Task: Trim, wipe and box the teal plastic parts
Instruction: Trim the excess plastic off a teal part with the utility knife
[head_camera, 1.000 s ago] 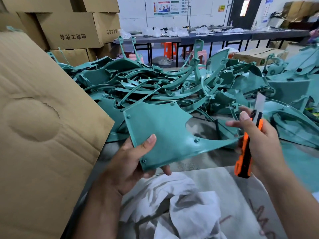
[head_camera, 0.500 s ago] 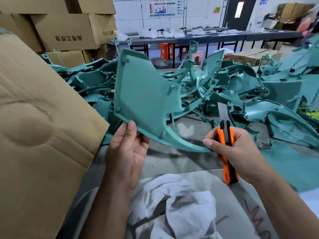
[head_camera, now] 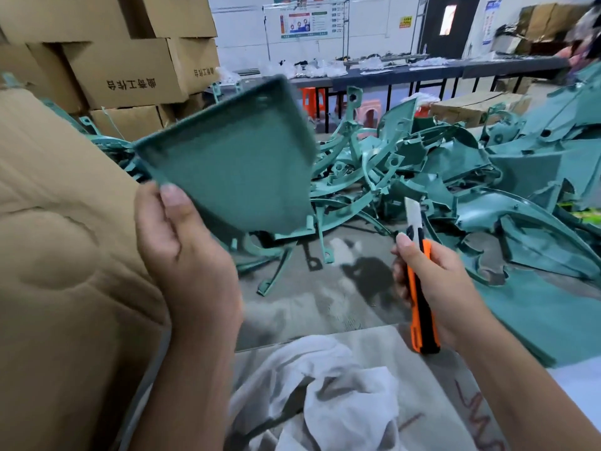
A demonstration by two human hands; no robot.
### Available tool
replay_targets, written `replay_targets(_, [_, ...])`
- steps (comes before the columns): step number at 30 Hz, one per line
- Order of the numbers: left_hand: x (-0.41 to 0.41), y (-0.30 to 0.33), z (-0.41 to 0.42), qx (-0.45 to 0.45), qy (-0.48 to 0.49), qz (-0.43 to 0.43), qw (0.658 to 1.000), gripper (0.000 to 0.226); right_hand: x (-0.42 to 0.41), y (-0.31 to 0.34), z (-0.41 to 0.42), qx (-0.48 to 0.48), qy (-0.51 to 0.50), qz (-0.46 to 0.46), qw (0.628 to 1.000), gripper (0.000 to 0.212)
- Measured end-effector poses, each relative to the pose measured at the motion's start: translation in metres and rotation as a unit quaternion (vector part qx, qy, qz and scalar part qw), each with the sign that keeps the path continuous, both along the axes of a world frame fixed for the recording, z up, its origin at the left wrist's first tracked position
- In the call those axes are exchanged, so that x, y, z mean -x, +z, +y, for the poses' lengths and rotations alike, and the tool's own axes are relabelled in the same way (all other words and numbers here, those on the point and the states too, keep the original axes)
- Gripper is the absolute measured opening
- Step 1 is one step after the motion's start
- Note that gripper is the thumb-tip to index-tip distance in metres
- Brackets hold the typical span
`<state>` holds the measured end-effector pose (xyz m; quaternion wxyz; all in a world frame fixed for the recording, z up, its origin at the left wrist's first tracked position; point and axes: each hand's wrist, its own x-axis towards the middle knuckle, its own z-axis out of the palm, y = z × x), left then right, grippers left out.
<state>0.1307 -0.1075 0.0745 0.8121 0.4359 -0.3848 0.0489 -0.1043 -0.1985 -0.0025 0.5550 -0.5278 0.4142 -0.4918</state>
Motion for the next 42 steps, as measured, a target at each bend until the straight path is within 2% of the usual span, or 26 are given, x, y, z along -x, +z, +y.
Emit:
replay_targets(2, [0.007,0.019,0.003,0.004,0.095,-0.168,0.981,0.024,0.002,-0.003,-0.004,-0.018,-0.012,-0.019,1.000,0.022])
replay_targets(5, [0.034,0.019,0.009,-0.049,0.236,-0.330,0.913,0.023,0.003,-0.004,-0.010,-0.013,-0.056,-0.001,0.998,0.012])
replay_targets(9, [0.067,-0.037,0.012,-0.140,0.218,-0.440,0.860,0.027,0.007,-0.004,-0.011,0.024,-0.094,0.018,0.995,0.023])
replay_targets(11, [0.074,-0.063,0.013,-0.142,0.187,-0.464,0.854,0.025,0.006,-0.005,-0.010,-0.011,-0.074,0.010,0.997,0.031])
replay_targets(14, [0.074,-0.075,0.010,-0.206,0.156,-0.452,0.854,0.028,0.004,-0.010,-0.012,-0.075,-0.063,0.030,0.995,0.031])
replay_targets(16, [0.070,-0.073,0.009,-0.259,0.144,-0.444,0.845,0.031,0.005,-0.011,-0.015,-0.072,-0.087,0.026,0.993,0.028])
replay_targets(19, [0.065,-0.071,0.009,-0.295,0.127,-0.433,0.842,0.027,0.007,-0.010,-0.015,0.004,-0.120,0.018,0.993,0.026])
replay_targets(22, [0.063,-0.076,0.005,-0.297,0.130,-0.415,0.850,0.024,0.006,-0.005,-0.009,0.124,-0.143,0.076,0.979,0.026])
replay_targets(26, [0.056,-0.079,0.001,-0.272,0.175,-0.379,0.867,0.022,-0.001,0.006,0.008,0.202,-0.104,0.096,0.969,0.028])
replay_targets(29, [0.054,-0.080,-0.001,-0.293,0.177,-0.356,0.870,0.020,-0.015,0.006,0.020,0.186,-0.017,0.106,0.977,0.026])
replay_targets(33, [0.056,-0.083,-0.001,-0.310,0.153,-0.367,0.864,0.020,-0.026,0.001,0.029,0.179,0.062,0.135,0.973,0.031])
replay_targets(39, [0.059,-0.079,0.001,-0.299,0.135,-0.341,0.881,0.016,-0.026,0.001,0.027,0.137,0.088,0.141,0.976,0.037])
replay_targets(42, [0.058,-0.076,0.003,-0.293,0.140,-0.307,0.895,0.017,-0.030,-0.003,0.020,0.124,0.045,0.206,0.970,0.038])
